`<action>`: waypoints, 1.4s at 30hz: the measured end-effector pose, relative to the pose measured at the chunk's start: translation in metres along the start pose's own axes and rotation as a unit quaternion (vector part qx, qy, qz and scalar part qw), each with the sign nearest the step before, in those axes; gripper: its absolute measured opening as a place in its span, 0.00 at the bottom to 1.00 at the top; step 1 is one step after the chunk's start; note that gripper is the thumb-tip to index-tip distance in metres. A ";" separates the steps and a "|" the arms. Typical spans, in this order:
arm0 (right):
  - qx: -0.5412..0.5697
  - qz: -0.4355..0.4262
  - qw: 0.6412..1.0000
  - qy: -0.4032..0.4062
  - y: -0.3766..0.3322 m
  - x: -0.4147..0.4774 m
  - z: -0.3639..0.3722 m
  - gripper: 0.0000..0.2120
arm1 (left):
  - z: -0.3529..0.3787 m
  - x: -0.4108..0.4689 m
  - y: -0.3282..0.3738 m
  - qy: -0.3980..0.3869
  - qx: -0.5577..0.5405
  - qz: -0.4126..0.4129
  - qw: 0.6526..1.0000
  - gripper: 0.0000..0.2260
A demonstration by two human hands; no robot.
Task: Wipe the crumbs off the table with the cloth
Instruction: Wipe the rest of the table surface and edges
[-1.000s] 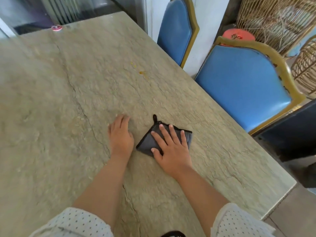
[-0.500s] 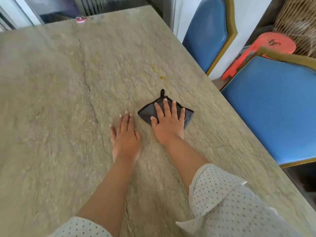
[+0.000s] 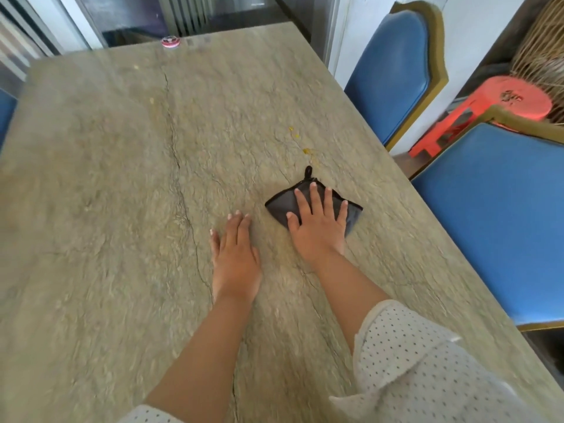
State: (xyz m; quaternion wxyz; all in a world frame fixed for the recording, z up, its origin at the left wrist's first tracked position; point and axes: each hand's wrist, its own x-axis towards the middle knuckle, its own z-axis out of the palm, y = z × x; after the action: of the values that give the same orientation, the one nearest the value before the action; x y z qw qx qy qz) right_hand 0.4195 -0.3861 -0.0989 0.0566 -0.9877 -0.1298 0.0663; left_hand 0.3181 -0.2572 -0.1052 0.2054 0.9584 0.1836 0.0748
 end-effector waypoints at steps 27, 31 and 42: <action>0.055 -0.014 0.998 0.039 0.069 0.044 -0.011 0.24 | 0.031 0.069 0.067 -0.051 0.143 -0.086 0.985 0.25; 0.045 -0.025 0.998 0.048 0.069 0.044 -0.008 0.24 | 0.019 0.127 0.038 -0.083 0.142 -0.078 0.983 0.24; 0.059 -0.027 0.995 0.074 0.074 0.051 -0.018 0.22 | 0.029 0.081 0.052 -0.027 0.161 0.110 0.980 0.25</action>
State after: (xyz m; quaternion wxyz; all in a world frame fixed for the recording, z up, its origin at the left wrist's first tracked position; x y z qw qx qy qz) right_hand 0.4893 -0.4450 -0.0961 0.1257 -0.9811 -0.1473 -0.0007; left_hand 0.4157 -0.2805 -0.1037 0.0442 0.9949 0.0807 0.0403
